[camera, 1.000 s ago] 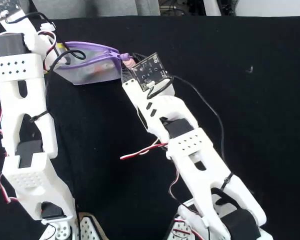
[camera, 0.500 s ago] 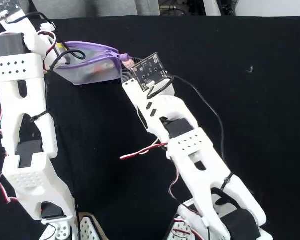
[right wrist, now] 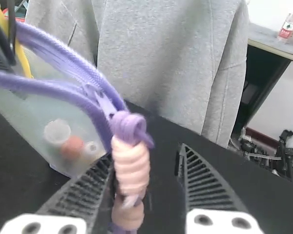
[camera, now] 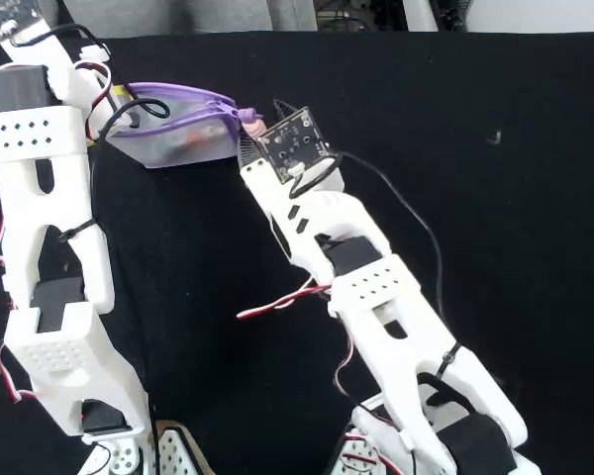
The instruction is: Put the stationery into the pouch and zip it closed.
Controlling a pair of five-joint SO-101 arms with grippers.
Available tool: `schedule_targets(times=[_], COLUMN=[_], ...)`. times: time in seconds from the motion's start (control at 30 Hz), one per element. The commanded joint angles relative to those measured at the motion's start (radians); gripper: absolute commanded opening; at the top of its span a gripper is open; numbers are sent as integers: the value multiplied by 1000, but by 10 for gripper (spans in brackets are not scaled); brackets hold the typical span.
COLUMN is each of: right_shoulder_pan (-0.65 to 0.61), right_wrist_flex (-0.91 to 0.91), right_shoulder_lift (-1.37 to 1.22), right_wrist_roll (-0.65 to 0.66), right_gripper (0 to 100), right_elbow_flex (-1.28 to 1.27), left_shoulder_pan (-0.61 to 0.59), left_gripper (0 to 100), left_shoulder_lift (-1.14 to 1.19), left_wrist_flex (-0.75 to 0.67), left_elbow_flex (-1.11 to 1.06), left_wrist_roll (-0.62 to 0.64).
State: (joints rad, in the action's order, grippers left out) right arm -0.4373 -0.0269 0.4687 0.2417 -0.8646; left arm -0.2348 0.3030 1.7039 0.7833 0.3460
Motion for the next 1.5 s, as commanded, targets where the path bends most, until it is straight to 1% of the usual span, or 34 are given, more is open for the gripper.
schedule_targets(times=[0.0,0.17,0.4,0.73,0.9,1.03,1.33,1.47], right_shoulder_pan=[-52,-63,-63,-57,-55,-55,-34,-31], right_wrist_flex=[-18,-18,-18,-26,-35,-81,-84,-84], right_shoulder_lift=[84,154,154,-39,-44,-48,-48,-48], right_wrist_roll=[9,9,3,3,9,9,11,11], right_gripper=[171,171,171,170,167,167,165,105], right_elbow_flex=[-36,-82,-79,30,45,38,44,51], left_shoulder_pan=[-10,-10,-10,-10,-10,-10,1,1], left_gripper=[228,228,228,228,228,228,228,228], left_shoulder_lift=[-9,-9,-9,-9,-9,-9,-9,-9], left_wrist_flex=[5,5,6,8,6,6,8,9], left_elbow_flex=[-5,-5,-5,-5,-5,-5,-5,-5], left_wrist_roll=[8,8,8,8,8,8,8,8])
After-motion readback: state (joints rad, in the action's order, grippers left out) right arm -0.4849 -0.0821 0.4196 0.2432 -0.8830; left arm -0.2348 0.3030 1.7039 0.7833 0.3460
